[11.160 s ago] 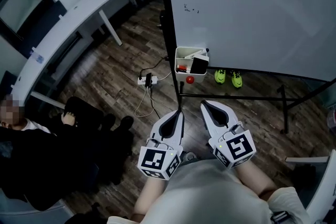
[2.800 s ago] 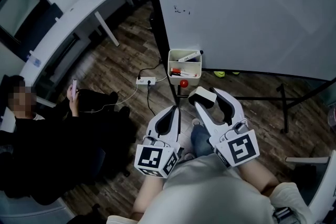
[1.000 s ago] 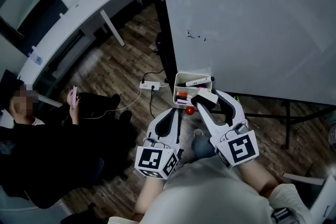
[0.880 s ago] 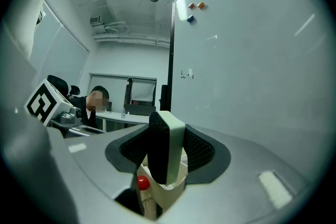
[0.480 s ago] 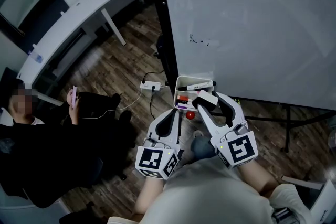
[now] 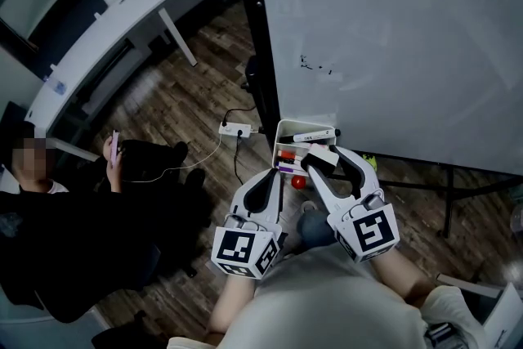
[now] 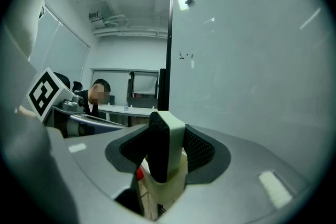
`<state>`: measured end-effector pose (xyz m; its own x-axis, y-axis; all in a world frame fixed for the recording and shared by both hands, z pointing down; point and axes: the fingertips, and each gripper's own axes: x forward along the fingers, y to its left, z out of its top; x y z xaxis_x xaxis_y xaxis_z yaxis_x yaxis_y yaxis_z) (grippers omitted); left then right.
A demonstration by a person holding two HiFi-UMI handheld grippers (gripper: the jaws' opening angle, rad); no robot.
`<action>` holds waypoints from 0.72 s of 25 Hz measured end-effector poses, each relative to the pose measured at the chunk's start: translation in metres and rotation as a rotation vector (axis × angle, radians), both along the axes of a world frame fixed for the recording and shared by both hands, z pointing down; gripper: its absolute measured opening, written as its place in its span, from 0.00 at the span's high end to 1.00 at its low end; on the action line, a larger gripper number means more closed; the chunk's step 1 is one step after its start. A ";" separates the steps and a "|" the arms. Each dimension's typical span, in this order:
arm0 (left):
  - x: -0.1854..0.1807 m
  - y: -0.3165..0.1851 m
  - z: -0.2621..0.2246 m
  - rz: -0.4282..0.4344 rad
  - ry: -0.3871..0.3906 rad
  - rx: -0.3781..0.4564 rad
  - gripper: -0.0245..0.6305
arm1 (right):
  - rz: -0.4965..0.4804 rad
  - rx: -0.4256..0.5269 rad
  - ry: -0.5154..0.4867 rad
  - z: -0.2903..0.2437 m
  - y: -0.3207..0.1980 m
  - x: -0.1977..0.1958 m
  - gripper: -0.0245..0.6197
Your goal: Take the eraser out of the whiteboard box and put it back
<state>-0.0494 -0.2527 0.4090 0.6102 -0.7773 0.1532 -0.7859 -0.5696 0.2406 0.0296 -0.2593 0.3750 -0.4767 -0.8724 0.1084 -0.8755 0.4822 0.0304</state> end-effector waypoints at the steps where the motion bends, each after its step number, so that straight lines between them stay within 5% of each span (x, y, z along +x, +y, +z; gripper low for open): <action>1: 0.000 0.000 0.000 0.001 -0.001 -0.001 0.96 | -0.002 0.000 0.001 0.001 0.000 0.000 0.65; 18: 0.001 0.001 0.001 0.009 0.007 -0.010 0.96 | 0.000 -0.050 -0.004 0.022 -0.001 0.000 0.65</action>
<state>-0.0485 -0.2517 0.4096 0.6181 -0.7702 0.1569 -0.7792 -0.5741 0.2515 0.0292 -0.2605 0.3972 -0.4768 -0.8661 0.1500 -0.8758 0.4827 0.0030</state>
